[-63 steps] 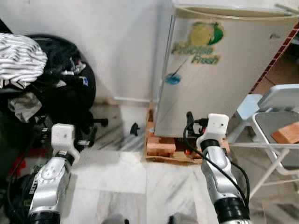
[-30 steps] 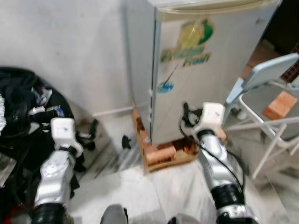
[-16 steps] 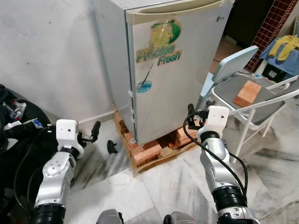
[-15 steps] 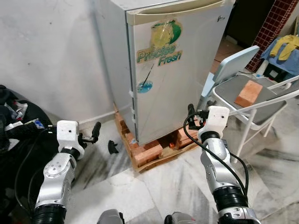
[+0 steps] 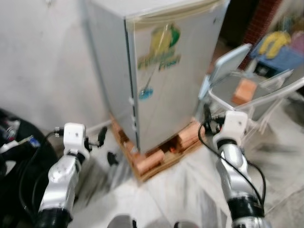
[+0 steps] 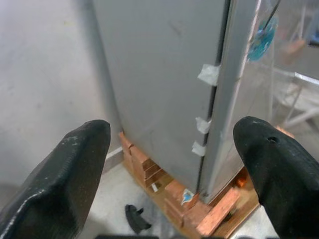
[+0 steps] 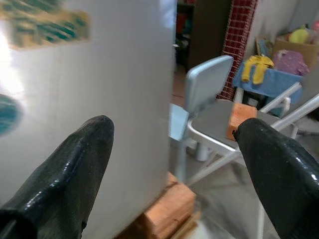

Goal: Restocking fridge

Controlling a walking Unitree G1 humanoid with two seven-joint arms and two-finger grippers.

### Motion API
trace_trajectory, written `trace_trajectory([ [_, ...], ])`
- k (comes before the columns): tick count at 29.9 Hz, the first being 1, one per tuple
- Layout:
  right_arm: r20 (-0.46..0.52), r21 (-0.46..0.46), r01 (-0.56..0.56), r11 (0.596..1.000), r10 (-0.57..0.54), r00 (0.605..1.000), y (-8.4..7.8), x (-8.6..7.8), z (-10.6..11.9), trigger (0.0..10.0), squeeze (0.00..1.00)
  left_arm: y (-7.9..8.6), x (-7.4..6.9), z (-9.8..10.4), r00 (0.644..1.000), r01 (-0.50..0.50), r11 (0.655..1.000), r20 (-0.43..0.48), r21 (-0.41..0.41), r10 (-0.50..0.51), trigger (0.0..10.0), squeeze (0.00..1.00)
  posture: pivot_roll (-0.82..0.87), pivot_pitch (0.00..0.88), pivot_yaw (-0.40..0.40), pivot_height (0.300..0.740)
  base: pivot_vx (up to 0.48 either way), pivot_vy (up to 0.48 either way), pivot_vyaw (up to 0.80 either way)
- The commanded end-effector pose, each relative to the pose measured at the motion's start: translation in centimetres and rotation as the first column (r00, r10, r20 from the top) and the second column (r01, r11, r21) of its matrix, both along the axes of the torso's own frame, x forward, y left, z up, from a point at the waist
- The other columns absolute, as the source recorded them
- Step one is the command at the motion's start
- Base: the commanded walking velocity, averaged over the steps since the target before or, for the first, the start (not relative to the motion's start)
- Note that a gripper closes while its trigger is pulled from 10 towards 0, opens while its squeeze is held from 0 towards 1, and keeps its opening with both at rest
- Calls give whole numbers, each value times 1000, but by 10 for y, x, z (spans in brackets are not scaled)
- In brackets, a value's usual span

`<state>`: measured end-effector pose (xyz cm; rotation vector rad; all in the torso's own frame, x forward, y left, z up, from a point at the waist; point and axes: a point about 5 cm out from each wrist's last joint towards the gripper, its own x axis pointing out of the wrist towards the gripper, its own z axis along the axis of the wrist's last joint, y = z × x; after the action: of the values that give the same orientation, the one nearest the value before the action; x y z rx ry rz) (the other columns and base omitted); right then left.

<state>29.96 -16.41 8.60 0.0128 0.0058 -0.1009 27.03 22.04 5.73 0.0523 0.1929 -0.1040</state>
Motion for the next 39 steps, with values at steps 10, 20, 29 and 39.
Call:
trace_trajectory([
  [10,16,-8,-5,1000,5,1000,-3,0,6,10000,0,-8,-1,3,996,84,996,23,-26,-83,10000,0,85,3,30,740,204,301,0],
  [20,15,-20,9,1000,-9,1000,-9,3,8,10000,0,-9,-1,2,997,74,995,19,-60,-73,10000,0,86,7,29,740,362,0,-612],
  [29,17,-21,-11,1000,11,1000,-3,4,8,10000,0,-4,-2,-3,998,2,995,-56,-103,-7,10000,0,93,9,24,740,0,0,-58],
  [39,4,-22,-18,1000,18,1000,-2,2,6,10000,0,-5,-2,-1,998,16,991,-60,-132,-24,10000,0,92,15,20,740,0,0,-414],
])
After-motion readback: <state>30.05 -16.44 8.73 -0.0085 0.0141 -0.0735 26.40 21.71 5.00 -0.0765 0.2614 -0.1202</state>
